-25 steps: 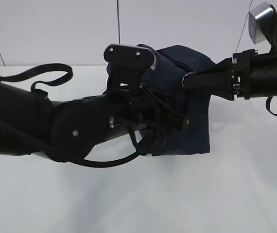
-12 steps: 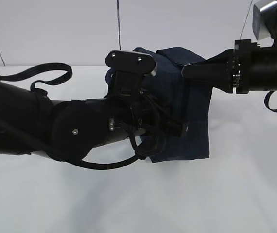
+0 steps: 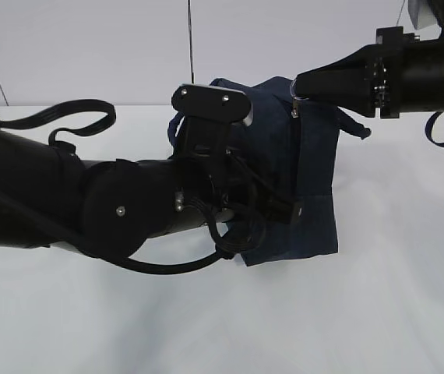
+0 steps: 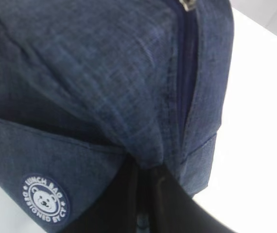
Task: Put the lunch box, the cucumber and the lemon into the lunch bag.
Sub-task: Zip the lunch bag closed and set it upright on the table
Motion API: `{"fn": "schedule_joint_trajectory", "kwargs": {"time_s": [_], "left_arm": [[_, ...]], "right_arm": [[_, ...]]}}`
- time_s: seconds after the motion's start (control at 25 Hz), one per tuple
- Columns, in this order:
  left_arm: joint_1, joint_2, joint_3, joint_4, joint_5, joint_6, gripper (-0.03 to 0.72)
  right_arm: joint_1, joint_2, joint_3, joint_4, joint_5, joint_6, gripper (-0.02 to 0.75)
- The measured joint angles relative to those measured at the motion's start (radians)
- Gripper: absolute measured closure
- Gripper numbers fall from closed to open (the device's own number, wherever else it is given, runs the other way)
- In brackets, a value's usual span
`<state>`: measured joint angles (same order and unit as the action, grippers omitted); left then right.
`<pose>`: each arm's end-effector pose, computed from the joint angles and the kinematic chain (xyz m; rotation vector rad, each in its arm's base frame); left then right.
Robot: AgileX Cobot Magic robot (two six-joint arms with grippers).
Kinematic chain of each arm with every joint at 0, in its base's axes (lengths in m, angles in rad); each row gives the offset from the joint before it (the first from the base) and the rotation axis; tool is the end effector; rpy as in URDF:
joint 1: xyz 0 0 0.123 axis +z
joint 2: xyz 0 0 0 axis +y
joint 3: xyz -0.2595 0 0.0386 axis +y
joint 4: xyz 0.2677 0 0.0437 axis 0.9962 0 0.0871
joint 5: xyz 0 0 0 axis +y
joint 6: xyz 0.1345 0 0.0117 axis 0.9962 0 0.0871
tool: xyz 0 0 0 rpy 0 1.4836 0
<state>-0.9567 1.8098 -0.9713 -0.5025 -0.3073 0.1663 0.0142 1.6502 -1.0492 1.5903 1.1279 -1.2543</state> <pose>0.2632 -0.3392 0.1344 0.5739 2.0276 -0.6352 0.3543 0.1270 0.2369 -0.3887 1.9663 1.3748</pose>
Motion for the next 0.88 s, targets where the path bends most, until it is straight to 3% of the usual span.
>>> {"fn": "schedule_joint_trajectory", "kwargs": {"time_s": [0.88], "left_arm": [[0.0, 0.0, 0.047, 0.031, 0.021, 0.0, 0.69]], "right_arm": [[0.002, 0.055, -0.099, -0.064, 0.01, 0.018, 0.731]]}}
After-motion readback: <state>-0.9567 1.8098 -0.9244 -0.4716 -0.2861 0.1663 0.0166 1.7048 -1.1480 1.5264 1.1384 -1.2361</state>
